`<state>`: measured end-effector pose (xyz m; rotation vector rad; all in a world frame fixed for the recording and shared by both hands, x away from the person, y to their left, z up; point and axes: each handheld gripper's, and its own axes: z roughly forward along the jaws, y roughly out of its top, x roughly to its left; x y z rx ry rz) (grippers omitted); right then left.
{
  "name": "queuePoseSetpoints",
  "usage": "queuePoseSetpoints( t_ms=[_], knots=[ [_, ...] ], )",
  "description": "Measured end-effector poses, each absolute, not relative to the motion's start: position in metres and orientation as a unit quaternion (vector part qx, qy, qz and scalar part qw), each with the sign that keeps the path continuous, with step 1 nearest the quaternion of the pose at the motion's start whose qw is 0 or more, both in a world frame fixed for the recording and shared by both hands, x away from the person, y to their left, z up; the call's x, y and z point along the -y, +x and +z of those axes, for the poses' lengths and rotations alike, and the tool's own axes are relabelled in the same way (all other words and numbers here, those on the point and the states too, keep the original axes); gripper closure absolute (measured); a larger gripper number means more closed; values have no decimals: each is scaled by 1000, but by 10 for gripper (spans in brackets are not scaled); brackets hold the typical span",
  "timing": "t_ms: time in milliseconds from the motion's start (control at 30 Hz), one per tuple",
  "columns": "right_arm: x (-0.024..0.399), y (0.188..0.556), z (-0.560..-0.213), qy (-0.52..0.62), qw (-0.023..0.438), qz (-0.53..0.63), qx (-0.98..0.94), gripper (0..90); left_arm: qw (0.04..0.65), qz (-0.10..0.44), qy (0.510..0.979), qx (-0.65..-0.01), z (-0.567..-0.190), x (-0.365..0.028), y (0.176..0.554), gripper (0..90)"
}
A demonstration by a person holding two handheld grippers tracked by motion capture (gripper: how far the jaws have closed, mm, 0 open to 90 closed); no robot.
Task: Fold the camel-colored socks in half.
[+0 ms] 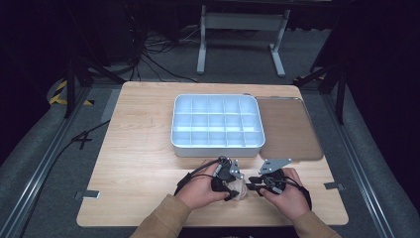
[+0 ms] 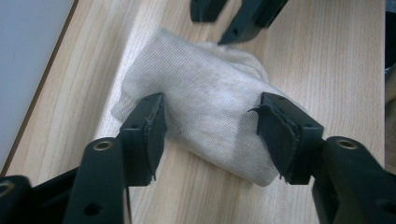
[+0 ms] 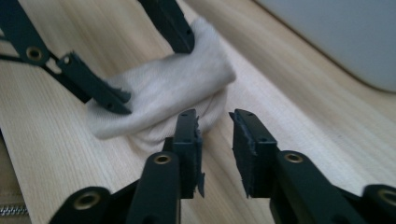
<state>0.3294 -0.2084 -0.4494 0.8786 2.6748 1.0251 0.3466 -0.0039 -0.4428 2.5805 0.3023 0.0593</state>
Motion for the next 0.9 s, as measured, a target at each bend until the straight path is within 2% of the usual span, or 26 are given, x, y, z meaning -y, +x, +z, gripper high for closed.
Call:
queuePoseSetpoints(
  t_ms=[367,767,900],
  knots=[
    [203,329,-445,328,56,394,-856,511,264,29,957,-116,-443,5,345,384],
    [195,334,-454,332,43,377,-864,463,261,18,958,-116,-442,3,340,346],
    [192,338,-460,334,25,363,-869,437,257,17,960,-114,-442,0,339,334]
  ],
)
